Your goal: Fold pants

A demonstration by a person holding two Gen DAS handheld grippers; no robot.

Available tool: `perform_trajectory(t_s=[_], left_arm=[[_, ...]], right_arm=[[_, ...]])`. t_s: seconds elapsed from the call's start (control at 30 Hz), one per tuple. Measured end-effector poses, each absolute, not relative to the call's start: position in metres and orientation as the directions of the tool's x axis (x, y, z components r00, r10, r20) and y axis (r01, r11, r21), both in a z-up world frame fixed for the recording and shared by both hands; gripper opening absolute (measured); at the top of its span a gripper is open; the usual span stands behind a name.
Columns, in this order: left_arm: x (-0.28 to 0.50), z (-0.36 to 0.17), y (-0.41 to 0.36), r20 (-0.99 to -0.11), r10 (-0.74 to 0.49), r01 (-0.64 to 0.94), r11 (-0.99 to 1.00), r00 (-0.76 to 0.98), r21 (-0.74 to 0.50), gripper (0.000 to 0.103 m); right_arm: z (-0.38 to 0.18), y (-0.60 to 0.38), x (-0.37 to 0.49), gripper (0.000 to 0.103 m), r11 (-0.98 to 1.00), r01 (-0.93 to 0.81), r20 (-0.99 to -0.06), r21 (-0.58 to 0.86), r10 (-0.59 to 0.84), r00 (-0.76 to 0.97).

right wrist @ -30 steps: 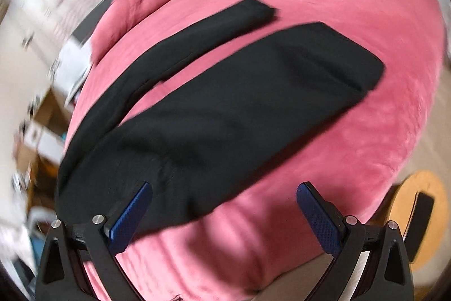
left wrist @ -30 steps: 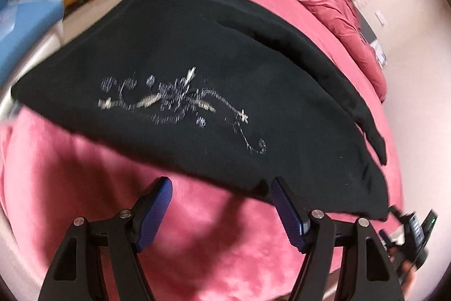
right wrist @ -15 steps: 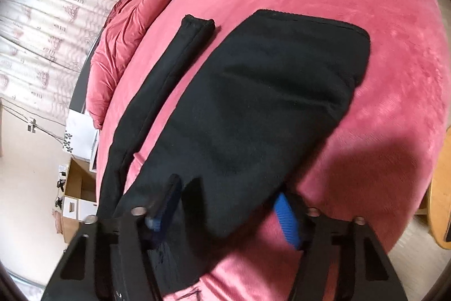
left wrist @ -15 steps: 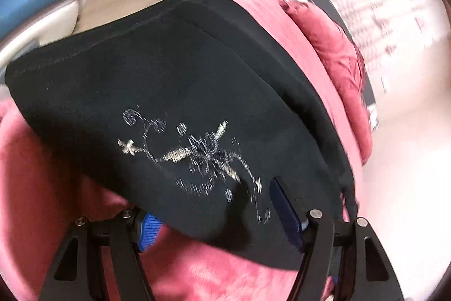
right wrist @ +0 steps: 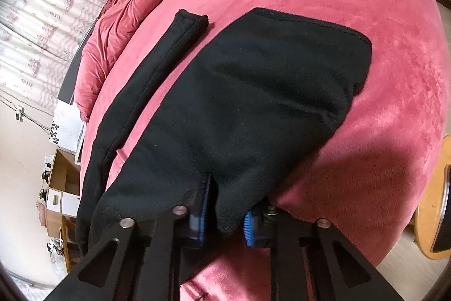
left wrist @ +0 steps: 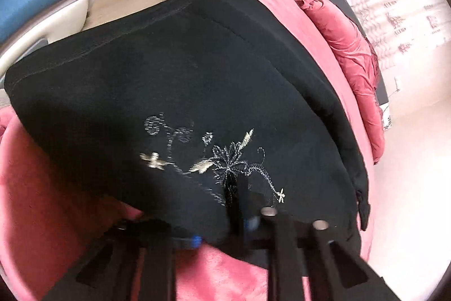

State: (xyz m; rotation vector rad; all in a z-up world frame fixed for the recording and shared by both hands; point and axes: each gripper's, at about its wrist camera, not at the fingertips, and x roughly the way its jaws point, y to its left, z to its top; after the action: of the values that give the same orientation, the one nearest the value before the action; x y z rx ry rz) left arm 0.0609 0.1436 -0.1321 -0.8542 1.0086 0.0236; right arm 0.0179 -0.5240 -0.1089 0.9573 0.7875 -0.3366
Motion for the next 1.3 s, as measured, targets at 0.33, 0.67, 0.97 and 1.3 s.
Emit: perform_trajectory(t_s=[0.33, 0.67, 0.97, 1.3], left_arm=[[0.043, -0.09, 0.156, -0.703, -0.35, -0.302, 0.721, 0.619, -0.624, 0.006], [0.013, -0.079, 0.161, -0.719, -0.367, -0.274, 0.746, 0.591, -0.606, 0.007], [0.011, -0.089, 0.152, -0.813, -0.271, -0.342, 0.804, 0.516, -0.486, 0.025], [0.025, -0.041, 0.144, -0.704, -0.267, -0.271, 0.788, 0.658, -0.553, 0.033]], right_arm=[[-0.077, -0.526, 0.01, 0.009, 0.603, 0.567, -0.717, 0.56, 0.01, 0.697], [-0.072, -0.53, -0.027, 0.009, 0.616, 0.575, -0.73, 0.539, 0.001, 0.683], [-0.095, -0.543, -0.048, 0.033, 0.566, 0.634, -0.76, 0.526, -0.021, 0.65], [-0.043, -0.565, -0.04, 0.039, 0.607, 0.633, -0.689, 0.48, -0.186, 0.7]])
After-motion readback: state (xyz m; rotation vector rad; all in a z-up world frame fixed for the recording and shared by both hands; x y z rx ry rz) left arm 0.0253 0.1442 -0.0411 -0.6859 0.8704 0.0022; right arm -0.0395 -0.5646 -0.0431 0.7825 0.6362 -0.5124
